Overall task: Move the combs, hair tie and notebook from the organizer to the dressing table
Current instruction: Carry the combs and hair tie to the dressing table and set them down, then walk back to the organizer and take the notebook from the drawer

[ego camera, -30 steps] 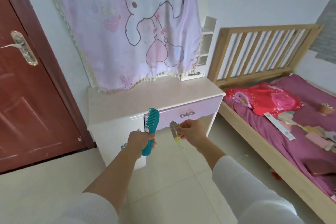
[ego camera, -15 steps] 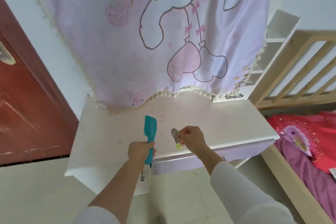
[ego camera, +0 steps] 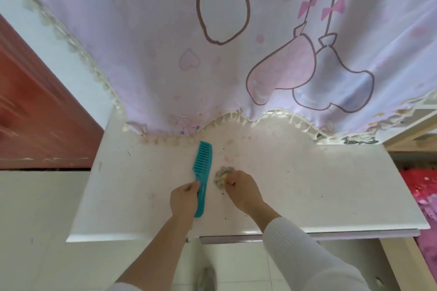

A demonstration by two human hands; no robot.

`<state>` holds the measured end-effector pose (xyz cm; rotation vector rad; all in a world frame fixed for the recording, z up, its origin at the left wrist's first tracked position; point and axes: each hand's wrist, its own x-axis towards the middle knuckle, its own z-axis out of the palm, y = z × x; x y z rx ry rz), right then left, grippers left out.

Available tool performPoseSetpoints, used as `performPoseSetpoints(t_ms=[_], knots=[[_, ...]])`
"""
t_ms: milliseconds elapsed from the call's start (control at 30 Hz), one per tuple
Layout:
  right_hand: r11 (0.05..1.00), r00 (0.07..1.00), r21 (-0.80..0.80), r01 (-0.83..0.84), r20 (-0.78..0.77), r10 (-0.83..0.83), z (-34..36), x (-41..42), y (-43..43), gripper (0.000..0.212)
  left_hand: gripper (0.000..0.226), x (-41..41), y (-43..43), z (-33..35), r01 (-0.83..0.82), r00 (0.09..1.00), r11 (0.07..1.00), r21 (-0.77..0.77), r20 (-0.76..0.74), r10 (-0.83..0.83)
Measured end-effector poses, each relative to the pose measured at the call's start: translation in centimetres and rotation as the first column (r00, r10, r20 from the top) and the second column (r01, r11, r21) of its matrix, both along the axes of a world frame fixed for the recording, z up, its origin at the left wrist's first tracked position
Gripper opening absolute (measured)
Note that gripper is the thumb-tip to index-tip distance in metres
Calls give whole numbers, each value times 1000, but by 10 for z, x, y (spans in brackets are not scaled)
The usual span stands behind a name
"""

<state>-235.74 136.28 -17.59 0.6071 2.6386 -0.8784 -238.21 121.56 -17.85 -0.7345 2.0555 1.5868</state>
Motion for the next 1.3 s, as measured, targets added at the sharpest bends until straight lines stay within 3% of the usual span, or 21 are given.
performPoseSetpoints(t_ms=[200, 267, 400, 600, 700, 800, 967, 1133, 1300], knots=[[1000, 998, 14, -22, -58, 22, -7, 6, -6, 23, 18, 0, -5, 4, -92, 993, 992, -87, -78, 86], [999, 998, 29, -30, -55, 32, -8, 11, -8, 26, 27, 2, -7, 4, -90, 993, 991, -99, -79, 83], [1000, 998, 24, 8, -61, -6, -2, 21, -13, 34, 46, 9, -16, 10, 11, 996, 987, -160, -87, -25], [988, 978, 13, 156, -142, -153, 32, 56, -26, 36, 20, 17, -33, 35, 204, 958, 965, -165, -167, -231], [965, 947, -1, 263, -189, -258, 52, 97, -40, 32, 22, 32, -35, 51, 352, 894, 918, -180, -227, -387], [916, 891, 2, 400, -236, -388, 73, 156, -63, 30, 27, 66, -34, 65, 558, 751, 800, -220, -275, -600], [729, 700, 21, 684, -300, -648, 108, 288, -107, 33, 28, 168, -28, 93, 794, 341, 489, -361, -402, -850], [462, 467, 97, 882, -318, -825, 141, 450, -169, 33, 27, 311, -30, 123, 914, -81, 128, -385, -483, -872], [113, 162, 165, 980, -329, -930, 163, 611, -254, 40, 25, 477, -54, 155, 873, -437, -192, -449, -544, -716]])
